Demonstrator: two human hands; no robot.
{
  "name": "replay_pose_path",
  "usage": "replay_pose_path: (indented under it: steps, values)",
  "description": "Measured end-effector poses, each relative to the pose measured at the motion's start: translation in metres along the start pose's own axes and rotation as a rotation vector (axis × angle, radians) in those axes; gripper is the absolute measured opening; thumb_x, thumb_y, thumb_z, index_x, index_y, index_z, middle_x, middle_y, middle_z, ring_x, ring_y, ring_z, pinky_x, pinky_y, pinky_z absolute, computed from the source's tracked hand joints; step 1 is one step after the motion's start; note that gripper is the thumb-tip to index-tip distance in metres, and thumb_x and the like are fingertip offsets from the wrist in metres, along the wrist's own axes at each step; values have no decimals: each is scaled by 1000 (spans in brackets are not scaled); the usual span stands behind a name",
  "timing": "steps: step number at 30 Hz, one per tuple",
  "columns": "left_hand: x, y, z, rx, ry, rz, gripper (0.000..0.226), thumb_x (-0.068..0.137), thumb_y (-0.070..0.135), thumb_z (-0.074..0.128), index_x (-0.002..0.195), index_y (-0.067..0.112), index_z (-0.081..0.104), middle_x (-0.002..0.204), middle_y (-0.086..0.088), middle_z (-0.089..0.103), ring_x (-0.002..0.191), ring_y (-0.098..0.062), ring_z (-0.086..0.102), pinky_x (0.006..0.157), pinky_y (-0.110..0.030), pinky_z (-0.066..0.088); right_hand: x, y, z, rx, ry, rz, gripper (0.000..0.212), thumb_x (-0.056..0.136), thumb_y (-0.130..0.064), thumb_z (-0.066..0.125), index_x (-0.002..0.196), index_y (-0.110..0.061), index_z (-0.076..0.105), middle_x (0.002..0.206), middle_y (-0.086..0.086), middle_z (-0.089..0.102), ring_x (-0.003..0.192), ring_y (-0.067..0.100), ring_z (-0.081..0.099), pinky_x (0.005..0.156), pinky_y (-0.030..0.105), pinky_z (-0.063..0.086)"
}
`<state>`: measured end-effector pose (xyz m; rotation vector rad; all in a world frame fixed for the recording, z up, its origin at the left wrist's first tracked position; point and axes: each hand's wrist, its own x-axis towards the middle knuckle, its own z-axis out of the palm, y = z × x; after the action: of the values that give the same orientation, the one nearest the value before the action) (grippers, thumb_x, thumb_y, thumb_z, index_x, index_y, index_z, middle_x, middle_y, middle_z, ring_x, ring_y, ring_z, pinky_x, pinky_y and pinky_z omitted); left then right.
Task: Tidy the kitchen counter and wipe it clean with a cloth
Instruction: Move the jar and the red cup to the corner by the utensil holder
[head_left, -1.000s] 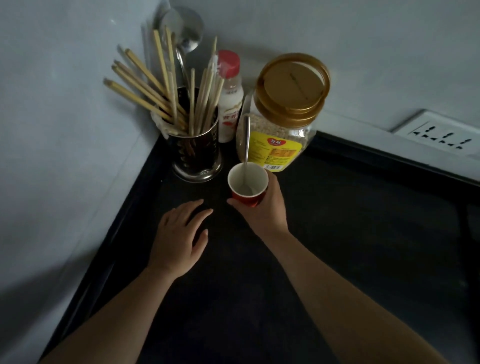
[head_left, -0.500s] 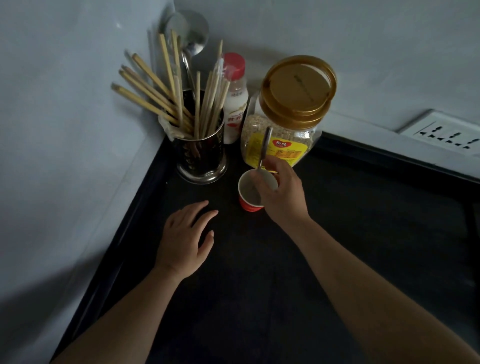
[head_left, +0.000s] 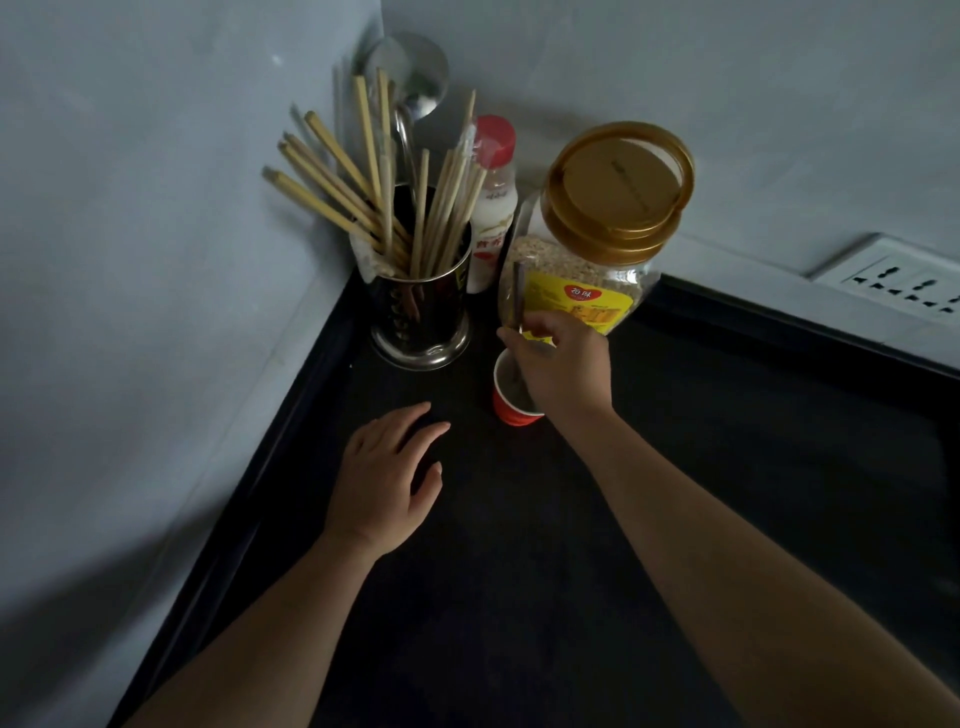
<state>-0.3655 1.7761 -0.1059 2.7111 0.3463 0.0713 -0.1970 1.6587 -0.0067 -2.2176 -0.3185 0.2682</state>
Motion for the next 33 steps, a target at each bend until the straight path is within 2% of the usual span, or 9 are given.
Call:
replay_pose_path:
  steps: [4,6,12,15,17,20,25,29,33]
  values:
    - [1,-1,0,6,7,9,43,88,38,45,130,27,49,143,3,42,132,-14,38,108,-34,27,-3,2,-6,8,34,-72,17,85,-28,65,96,-17,71,88,-9,63,82,3,55,69,11,41]
    - [0,-2,1,6,8,14,44,88,39,44,130,27,48,143,3,42,132,-14,38,107,-35,28,-6,2,-13,-9,48,-116,16,86,-27,65,95,-16,71,86,-10,63,81,0,54,68,7,38]
    - [0,-2,1,-36,9,25,43,88,39,43,127,25,50,142,1,45,130,-17,42,105,-42,37,-8,-21,-38,44,62,-212,9,86,-26,64,89,-20,70,77,-9,66,71,3,61,65,18,48]
    - [2,-2,-4,-80,9,25,43,86,35,51,128,24,50,139,1,48,128,-16,45,104,-41,40,-5,-51,-50,129,113,-304,10,85,-24,66,94,-20,70,79,-14,66,75,1,63,67,15,50]
    - [4,-4,-8,-101,-6,6,48,85,32,57,131,24,48,139,2,48,129,-15,44,104,-40,42,1,-74,-54,184,151,-383,10,85,-21,67,93,-17,70,76,-15,66,71,-1,63,64,11,48]
    - [2,-10,-12,-55,-63,-11,51,89,38,51,137,26,41,148,3,37,137,-14,34,109,-39,35,14,-104,-50,275,192,-461,9,83,-18,69,91,-13,70,70,-13,65,62,-1,60,58,12,45]
    - [0,-11,-15,-14,-129,18,52,93,39,44,142,25,34,154,2,26,142,-16,23,114,-40,27,30,-131,-27,361,195,-503,14,83,-15,67,95,-8,69,81,-2,70,75,10,66,71,29,56]
    - [-4,-13,-16,5,-155,42,55,93,40,44,144,28,29,156,2,19,144,-16,18,116,-38,20,40,-135,-19,450,211,-470,8,83,-12,67,90,-11,69,77,-7,68,73,9,66,69,26,55]
    - [-6,-15,-12,17,-153,43,55,93,42,38,145,30,25,158,4,13,145,-16,12,114,-35,9,43,-107,-3,285,110,-395,8,83,-17,68,88,-12,69,77,-4,68,65,10,63,61,26,53]
